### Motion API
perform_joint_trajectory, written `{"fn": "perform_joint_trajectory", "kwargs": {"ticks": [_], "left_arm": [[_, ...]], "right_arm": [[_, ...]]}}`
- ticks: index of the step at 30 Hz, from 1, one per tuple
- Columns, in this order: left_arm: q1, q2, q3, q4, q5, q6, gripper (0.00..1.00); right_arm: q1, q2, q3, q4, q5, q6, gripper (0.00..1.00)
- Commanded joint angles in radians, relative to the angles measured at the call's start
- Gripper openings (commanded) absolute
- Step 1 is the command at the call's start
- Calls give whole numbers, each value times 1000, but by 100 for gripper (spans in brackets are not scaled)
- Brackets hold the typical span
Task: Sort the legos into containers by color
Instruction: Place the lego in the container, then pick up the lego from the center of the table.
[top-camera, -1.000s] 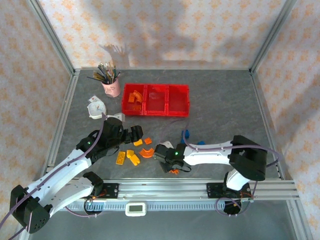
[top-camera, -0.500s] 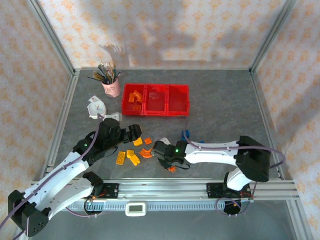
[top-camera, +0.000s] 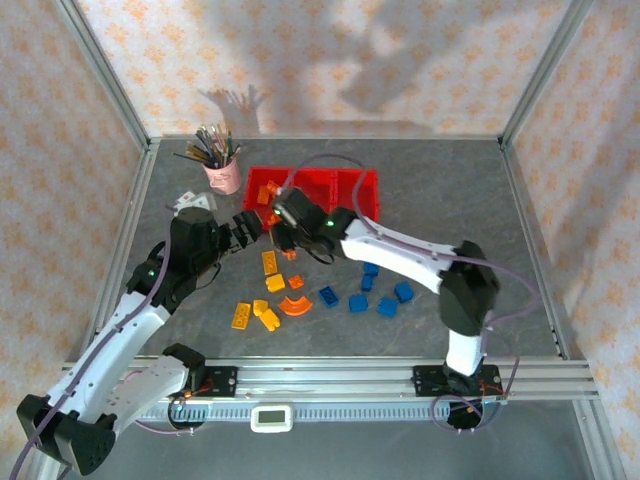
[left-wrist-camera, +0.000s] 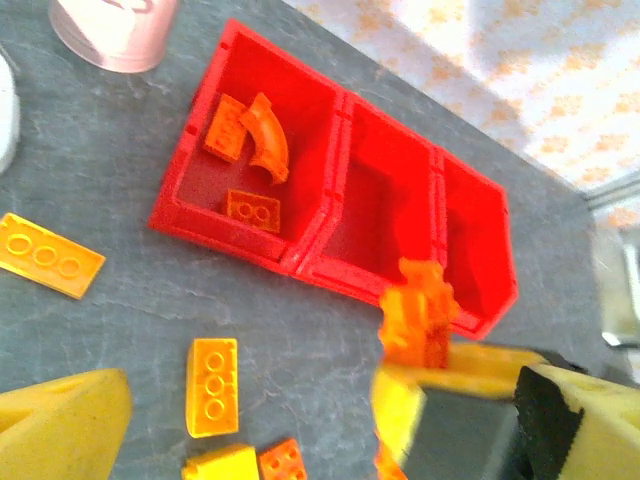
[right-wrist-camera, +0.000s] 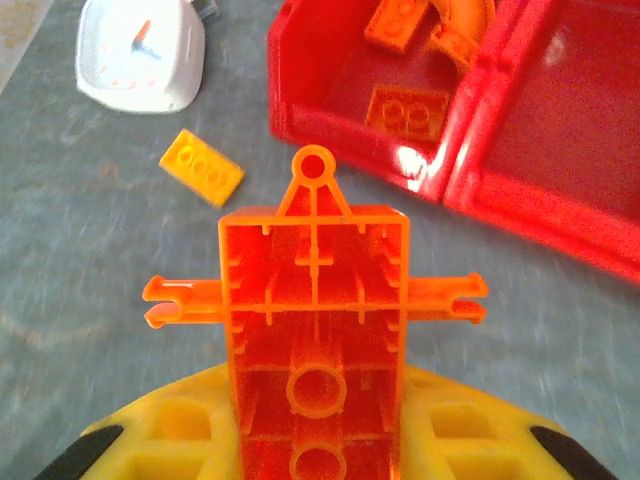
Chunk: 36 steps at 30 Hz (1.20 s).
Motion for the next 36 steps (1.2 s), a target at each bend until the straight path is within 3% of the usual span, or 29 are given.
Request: {"fn": "perform_joint_trajectory", "kwargs": {"ticks": [1,9,13,15,19,22,29,36], "left_arm": [[50,40,27,25,-44,21,99],[143,93,-11,116,-4,6,99],[173,98,-32,146,30,4,99],[178,100,-40,150,34,6,99],[179,97,-45,150,44,10,100],[179,82,-48,132,50,10,99],[177,4,-82,73,107,22,99],[174,-83,-129,-5,145,13,99]], "right_arm": [[-37,126,149,29,54,-51,28],[-111,444,530,1,59,-100,28],[-124,543,661,-4,103,-118,38],[-127,571,715,-17,99,-136,48],[-125,532,743,-38,71,-165,57],[-110,432,669,-59,54,-165,59],[-35,148,235,-50,122,-81,66],[52,-8,-75,-85,156,-17,65]]}}
